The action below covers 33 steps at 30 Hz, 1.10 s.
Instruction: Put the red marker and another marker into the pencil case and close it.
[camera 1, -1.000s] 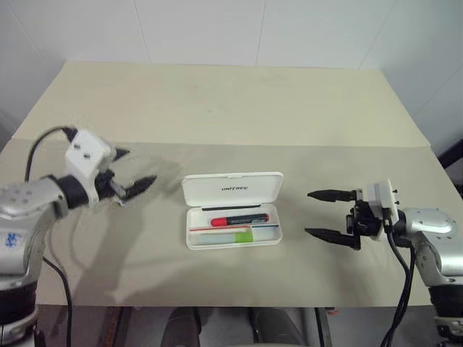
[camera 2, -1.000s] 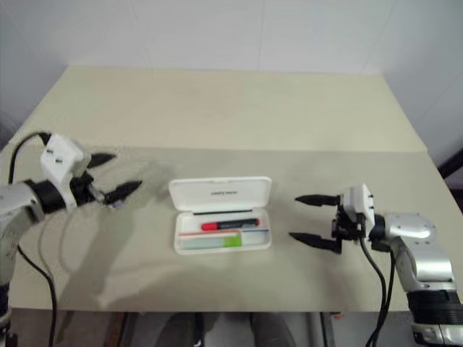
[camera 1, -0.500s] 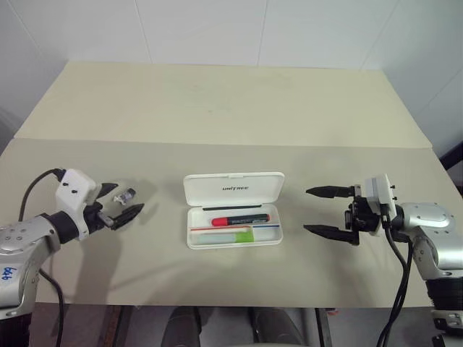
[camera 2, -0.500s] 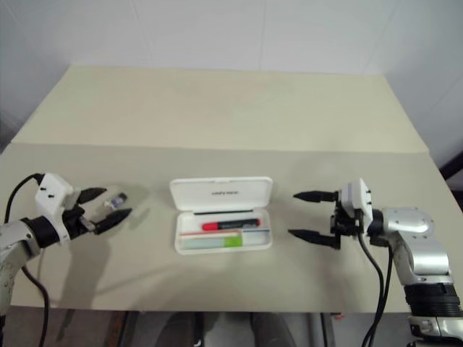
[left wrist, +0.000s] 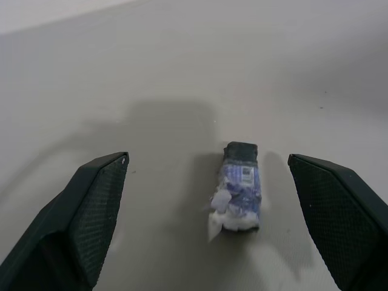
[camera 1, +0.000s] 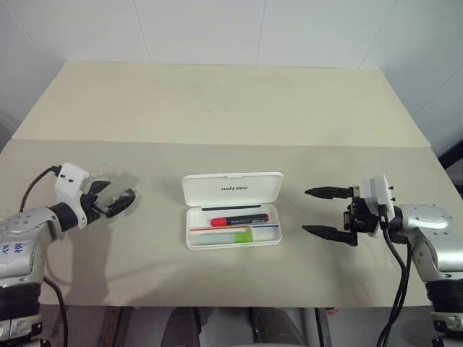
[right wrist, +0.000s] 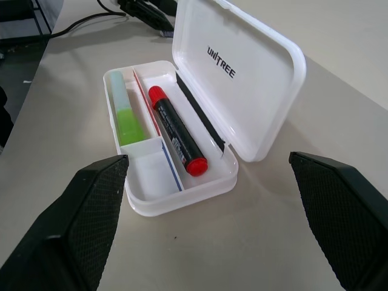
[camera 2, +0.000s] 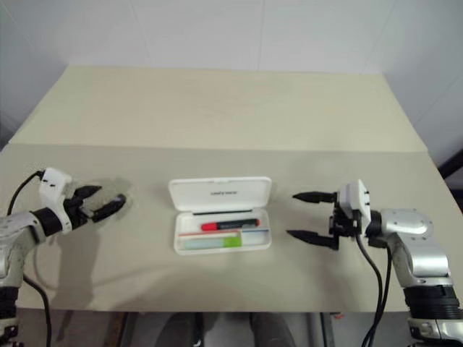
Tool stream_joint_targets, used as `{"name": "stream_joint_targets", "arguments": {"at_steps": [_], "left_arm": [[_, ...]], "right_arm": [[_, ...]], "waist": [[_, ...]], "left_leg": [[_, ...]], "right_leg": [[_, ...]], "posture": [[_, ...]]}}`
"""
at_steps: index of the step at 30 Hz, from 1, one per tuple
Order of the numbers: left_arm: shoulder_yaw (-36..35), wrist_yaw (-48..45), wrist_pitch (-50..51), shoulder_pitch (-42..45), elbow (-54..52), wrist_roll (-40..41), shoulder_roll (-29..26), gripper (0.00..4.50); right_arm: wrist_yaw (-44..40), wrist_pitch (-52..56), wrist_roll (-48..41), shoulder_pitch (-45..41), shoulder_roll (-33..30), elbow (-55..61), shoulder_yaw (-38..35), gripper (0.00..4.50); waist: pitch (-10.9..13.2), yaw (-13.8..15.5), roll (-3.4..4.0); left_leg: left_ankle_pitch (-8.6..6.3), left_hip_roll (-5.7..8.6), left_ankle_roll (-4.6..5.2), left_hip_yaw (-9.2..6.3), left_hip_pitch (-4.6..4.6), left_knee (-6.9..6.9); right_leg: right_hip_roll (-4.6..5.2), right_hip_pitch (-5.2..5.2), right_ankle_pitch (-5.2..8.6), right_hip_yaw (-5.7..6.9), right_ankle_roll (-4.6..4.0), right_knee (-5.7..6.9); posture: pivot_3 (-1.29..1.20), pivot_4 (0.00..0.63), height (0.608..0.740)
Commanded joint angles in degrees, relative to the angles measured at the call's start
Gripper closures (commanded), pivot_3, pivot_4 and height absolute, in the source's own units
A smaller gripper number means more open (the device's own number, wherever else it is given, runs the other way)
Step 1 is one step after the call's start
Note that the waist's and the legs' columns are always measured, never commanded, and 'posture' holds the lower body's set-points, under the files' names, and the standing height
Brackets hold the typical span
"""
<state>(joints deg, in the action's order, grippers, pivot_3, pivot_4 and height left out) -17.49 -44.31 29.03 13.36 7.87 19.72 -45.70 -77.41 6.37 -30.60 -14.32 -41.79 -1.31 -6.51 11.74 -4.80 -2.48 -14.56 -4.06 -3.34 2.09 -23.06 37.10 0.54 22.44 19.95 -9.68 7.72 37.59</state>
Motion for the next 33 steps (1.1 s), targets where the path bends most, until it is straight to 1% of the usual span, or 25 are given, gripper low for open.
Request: {"name": "stream_joint_targets", "arguments": {"at_steps": [1,4,9,14,15,20,25,29,33], "left_arm": [[3.12,-4.25,-0.23,1.98,4.03,-1.35,-2.62,0.02],[5.79,-6.78,-1.6,4.0,6.81,-2.75,-3.98,0.65],[8.15,-8.9,-0.99,6.06,8.08,-3.5,-4.65,2.28],[8.37,-9.45,-0.19,6.41,6.73,-3.31,-4.57,3.95],[8.37,-9.48,-0.17,6.5,6.31,-3.33,-4.63,4.14],[8.48,-7.97,-0.96,10.02,4.59,-4.5,-5.09,4.14],[9.38,-9.6,-2.22,20.2,-0.63,-3.0,-5.32,4.14],[10.22,-10.47,-1.51,25.64,-3.0,-2.1,-3.97,4.14],[12.62,-12.18,0.99,33.31,-8.1,1.64,0.3,4.14]], "right_arm": [[0.38,0.0,-0.32,-0.24,0.14,1.61,-0.36,0.0],[0.36,0.18,-0.53,-0.03,0.02,1.93,-0.52,0.0],[0.29,0.12,-0.72,0.54,-0.24,2.16,-1.06,0.0],[0.33,-0.06,-0.77,0.86,-0.52,2.01,-1.67,0.0],[0.3,-0.09,-0.78,0.9,-0.56,1.96,-1.74,0.0],[0.12,-0.58,-0.73,0.63,-0.65,1.37,-2.1,0.0],[-0.39,-1.43,-1.04,-0.13,-0.41,0.61,-2.57,0.0],[-0.46,-1.79,-0.89,-0.35,-0.4,0.03,-2.71,0.0],[-0.33,-2.28,-1.17,0.07,-0.3,0.03,-3.04,0.0]], "waist": [[0.0,-0.03,0.0],[-0.02,0.0,0.03],[-0.02,0.06,0.03],[-0.02,0.15,0.04],[-0.02,0.13,0.04],[-0.02,0.33,0.03],[0.01,0.51,-0.01],[-0.02,0.43,0.03],[-0.01,0.36,0.02]], "left_leg": [[0.0,0.0,0.0,0.01,0.0,-0.01],[0.0,0.0,0.0,-0.01,0.02,-0.01],[0.0,0.0,0.0,0.01,0.01,0.01],[0.0,0.0,0.0,0.0,0.01,0.0],[0.0,0.0,0.0,0.0,0.01,0.0],[0.0,0.0,0.0,-0.01,-0.01,0.04],[0.0,0.01,0.0,-0.02,-0.07,0.05],[0.0,0.03,0.0,0.0,-0.09,0.04],[0.0,0.02,-0.01,-0.02,-0.11,0.05]], "right_leg": [[0.0,0.0,0.0,-0.01,0.0,0.0],[-0.01,0.01,0.0,0.01,-0.01,0.04],[0.0,0.0,0.01,0.0,0.0,0.04],[0.01,0.0,0.01,0.0,0.0,0.04],[0.01,-0.01,0.01,0.0,0.0,0.04],[0.0,-0.01,0.0,0.01,0.01,0.05],[-0.01,0.02,0.0,0.02,0.02,0.05],[0.0,0.0,-0.02,0.0,0.05,-0.03],[-0.04,0.04,-0.01,0.02,0.06,0.02]], "posture": [[0.0,0.15,0.74],[0.0,0.15,0.74],[0.0,0.15,0.74],[0.0,0.15,0.74],[0.0,0.15,0.74],[0.0,0.15,0.74],[0.0,0.15,0.74],[0.0,0.15,0.74],[0.0,0.15,0.74]]}}
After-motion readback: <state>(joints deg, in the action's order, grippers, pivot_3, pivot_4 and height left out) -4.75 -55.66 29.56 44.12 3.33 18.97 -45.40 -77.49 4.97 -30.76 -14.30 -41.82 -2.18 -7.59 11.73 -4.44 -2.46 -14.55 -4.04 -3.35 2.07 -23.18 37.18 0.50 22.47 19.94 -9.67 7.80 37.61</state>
